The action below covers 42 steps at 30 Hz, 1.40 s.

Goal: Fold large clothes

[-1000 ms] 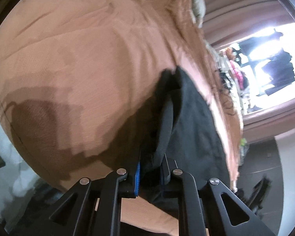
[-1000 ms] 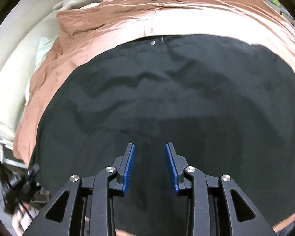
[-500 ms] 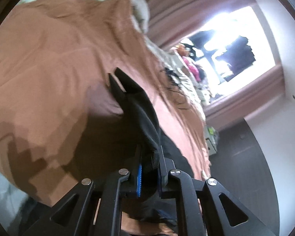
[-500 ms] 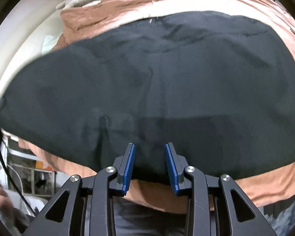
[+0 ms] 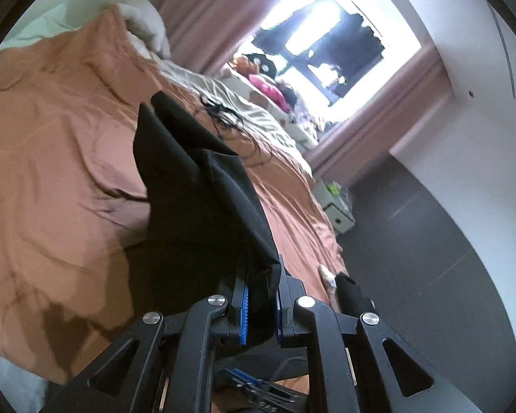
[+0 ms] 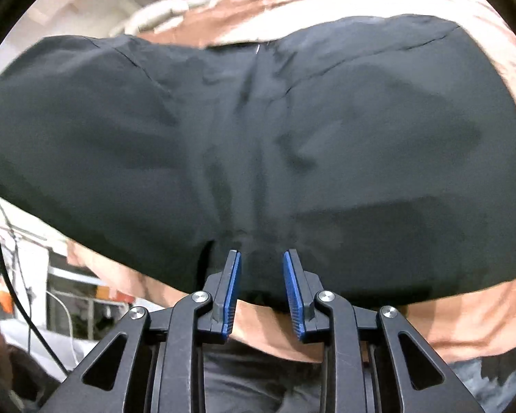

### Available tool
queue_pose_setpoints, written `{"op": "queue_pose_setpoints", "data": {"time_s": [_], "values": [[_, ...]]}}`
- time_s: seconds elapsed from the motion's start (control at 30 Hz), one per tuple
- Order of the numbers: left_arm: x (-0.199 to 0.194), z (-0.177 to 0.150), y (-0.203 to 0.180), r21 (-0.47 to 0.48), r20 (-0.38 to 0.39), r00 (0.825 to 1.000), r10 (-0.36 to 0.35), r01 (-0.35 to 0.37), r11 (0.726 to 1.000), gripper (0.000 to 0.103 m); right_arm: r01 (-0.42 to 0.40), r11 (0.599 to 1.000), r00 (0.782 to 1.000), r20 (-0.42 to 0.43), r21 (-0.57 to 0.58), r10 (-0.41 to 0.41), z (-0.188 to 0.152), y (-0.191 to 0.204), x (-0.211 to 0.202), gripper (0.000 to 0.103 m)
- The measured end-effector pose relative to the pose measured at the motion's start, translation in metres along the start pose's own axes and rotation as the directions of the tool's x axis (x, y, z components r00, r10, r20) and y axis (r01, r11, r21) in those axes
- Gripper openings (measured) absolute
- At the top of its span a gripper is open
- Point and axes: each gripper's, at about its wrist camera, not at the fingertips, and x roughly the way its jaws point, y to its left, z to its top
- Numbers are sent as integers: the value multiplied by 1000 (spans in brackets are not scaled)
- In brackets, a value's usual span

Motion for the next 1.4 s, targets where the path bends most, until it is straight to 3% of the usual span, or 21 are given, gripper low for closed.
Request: {"op": "queue_pose_setpoints", "data": {"time_s": [0.27, 0.5, 0.77, 0.8, 0.87, 0.93, 1.03, 1.1, 1.3, 1.4], "values": [[63, -26, -50, 71, -113, 993, -41, 49, 996, 10, 16, 992, 986, 165, 124, -36, 5, -77, -84, 27], [133, -61, -80, 144, -276, 961, -28, 71, 987, 11, 21, 968, 964, 253, 249, -86, -19, -136, -123, 27], [211, -115, -101, 220, -467, 883, 47, 65, 973, 17, 21, 946, 958, 266, 324, -112, -39, -171, -136, 41], [216, -119, -103, 219, -488, 872, 41, 77, 973, 21, 17, 945, 957, 267, 328, -110, -38, -172, -137, 45], [221, -126, -105, 189, -541, 841, -23, 148, 971, 25, 6, 944, 955, 278, 330, -104, -36, -176, -138, 65], [219, -126, -105, 183, -568, 821, -48, 183, 966, 43, -15, 947, 952, 293, 320, -84, -33, -171, -139, 69], [197, -114, -100, 240, -490, 872, 11, 123, 963, 65, -42, 959, 954, 295, 282, -45, -26, -160, -136, 69], [183, -102, -88, 233, -445, 895, 28, 86, 969, 68, -51, 964, 956, 292, 261, -29, -20, -150, -131, 69], [157, -74, -49, 219, -372, 921, 117, -35, 975, 68, -119, 966, 964, 260, 228, 57, -1, -127, -104, 69], [143, -66, -17, 186, -355, 922, 157, -95, 978, 68, -118, 967, 967, 248, 225, 60, 9, -117, -90, 79]]}}
